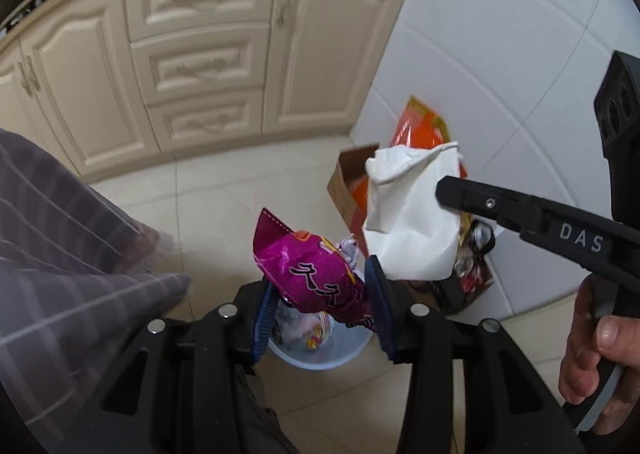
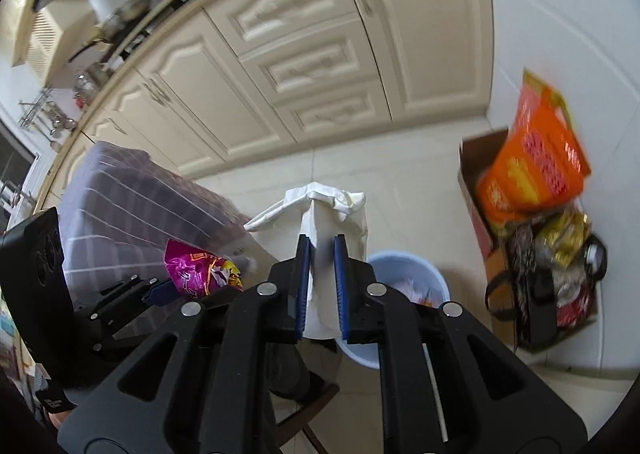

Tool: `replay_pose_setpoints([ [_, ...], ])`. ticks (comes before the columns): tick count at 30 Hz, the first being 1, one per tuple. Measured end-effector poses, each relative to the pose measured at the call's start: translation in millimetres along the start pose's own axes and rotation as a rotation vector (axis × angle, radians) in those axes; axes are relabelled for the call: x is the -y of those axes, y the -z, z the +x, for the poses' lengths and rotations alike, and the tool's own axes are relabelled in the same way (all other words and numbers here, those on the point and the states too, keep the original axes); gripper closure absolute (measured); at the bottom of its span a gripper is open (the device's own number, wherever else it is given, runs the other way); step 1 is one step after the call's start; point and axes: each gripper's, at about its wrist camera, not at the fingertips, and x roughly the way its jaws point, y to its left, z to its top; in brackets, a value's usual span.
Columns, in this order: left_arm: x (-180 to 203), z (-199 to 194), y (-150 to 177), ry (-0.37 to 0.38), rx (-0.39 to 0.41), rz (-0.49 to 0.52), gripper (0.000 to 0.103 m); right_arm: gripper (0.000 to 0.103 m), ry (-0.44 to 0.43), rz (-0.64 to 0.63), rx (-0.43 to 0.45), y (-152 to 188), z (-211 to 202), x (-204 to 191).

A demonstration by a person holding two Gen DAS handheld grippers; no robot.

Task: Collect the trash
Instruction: 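Carry both items to the blue bin and open both tools over it, then move both tools back over the table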

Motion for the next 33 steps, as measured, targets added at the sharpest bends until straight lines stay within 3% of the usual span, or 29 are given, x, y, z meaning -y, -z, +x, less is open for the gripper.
replay_pose_setpoints([
  [3,-2.5,32.1,1.1,0.015,-0.072,0.004,0.055,0.087,-0.024,0.077,-0.097,6.1,32.6,24.4],
  [4,-2.1,36.4,1.3,0.013,-0.089,0.007,0.038,0.079,-0.021,0.104,-0.109,8.4,39.4,31.8],
  [5,-3.7,40.8,2.2,0.014,-0.102,0.006,0.021,0.044,-0.011,0.12,-0.114,9.6,42.0,35.5],
  [6,-6.0,42.0,3.8,0.009,-0.103,0.003,0.017,0.029,0.013,0.14,-0.112,11.9,45.4,42.5],
  [9,-9.9,33.2,7.6,-0.011,-0.085,0.013,0.013,0.024,0.026,0.182,-0.101,17.4,43.9,51.3],
  [12,-14.4,17.8,7.1,-0.03,-0.043,0.003,0.013,0.009,0.057,0.188,-0.077,17.8,39.1,49.8],
  [33,-13.0,-113.2,-16.7,-0.084,0.236,-0.001,0.011,0.006,0.032,0.084,0.036,-7.3,-4.4,-19.3],
])
